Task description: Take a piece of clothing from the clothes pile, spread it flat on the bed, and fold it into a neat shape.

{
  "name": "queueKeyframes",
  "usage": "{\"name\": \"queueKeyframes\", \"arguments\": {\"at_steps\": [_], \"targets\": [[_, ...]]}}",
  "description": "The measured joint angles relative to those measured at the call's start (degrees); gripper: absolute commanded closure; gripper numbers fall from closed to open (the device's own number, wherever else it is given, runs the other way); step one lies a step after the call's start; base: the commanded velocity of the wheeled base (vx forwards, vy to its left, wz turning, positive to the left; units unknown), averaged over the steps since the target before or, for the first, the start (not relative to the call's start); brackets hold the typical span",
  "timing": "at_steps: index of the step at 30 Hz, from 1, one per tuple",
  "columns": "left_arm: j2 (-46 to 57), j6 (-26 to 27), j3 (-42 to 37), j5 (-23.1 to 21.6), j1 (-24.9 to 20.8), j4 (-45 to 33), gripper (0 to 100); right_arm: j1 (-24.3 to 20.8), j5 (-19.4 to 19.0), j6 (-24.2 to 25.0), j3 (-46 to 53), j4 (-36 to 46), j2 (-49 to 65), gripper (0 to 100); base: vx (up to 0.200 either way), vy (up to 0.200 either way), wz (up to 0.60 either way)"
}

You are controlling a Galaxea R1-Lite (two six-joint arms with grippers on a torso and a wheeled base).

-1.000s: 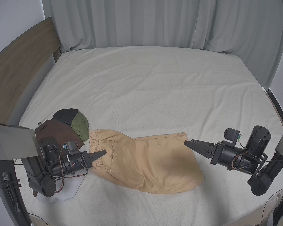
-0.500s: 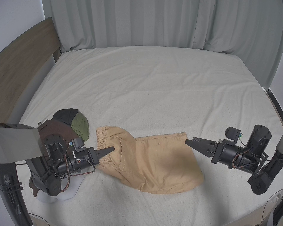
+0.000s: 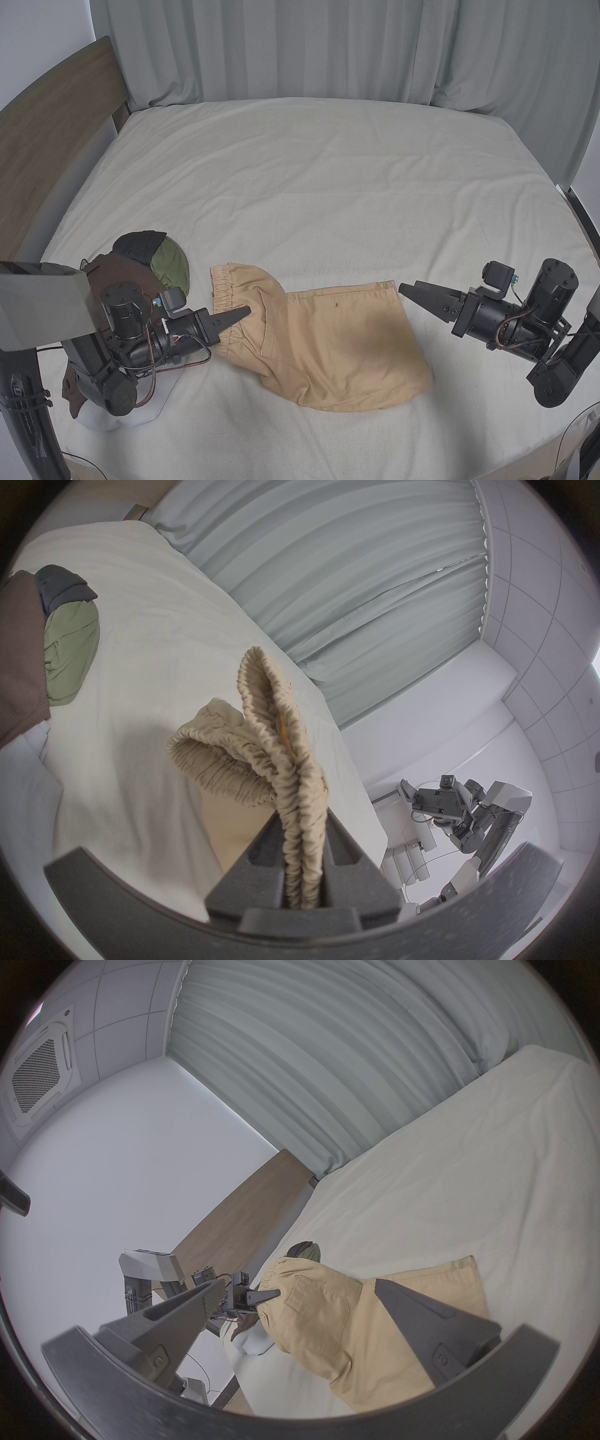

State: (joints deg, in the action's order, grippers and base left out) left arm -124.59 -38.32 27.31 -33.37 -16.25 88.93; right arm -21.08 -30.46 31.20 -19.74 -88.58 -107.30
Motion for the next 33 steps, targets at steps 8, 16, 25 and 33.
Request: {"name": "queueKeyframes", "arguments": {"at_steps": [8, 16, 25, 33], "targets": [[0.0, -3.39, 1.29, 0.39, -1.99, -0.02, 100, 1.24, 0.0, 0.0, -0.6, 0.0, 0.16, 0, 0.0, 0.0, 0.0], [-0.17, -6.49, 3.62, 0.39, -4.25, -0.04, 100, 1.79, 0.0, 0.0, -0.85, 0.01, 0.0, 0, 0.0, 0.0, 0.0], [-1.07, -7.2, 5.19, 0.33, -5.57, -0.02, 100, 3.35, -0.05, 0.06, -1.4, 0.01, 0.17, 0, 0.0, 0.0, 0.0], [-2.12, -10.02, 6.29, 0.39, -7.42, 0.0, 100, 3.77, -0.05, 0.09, -1.56, 0.0, 0.22, 0, 0.0, 0.0, 0.0]]}}
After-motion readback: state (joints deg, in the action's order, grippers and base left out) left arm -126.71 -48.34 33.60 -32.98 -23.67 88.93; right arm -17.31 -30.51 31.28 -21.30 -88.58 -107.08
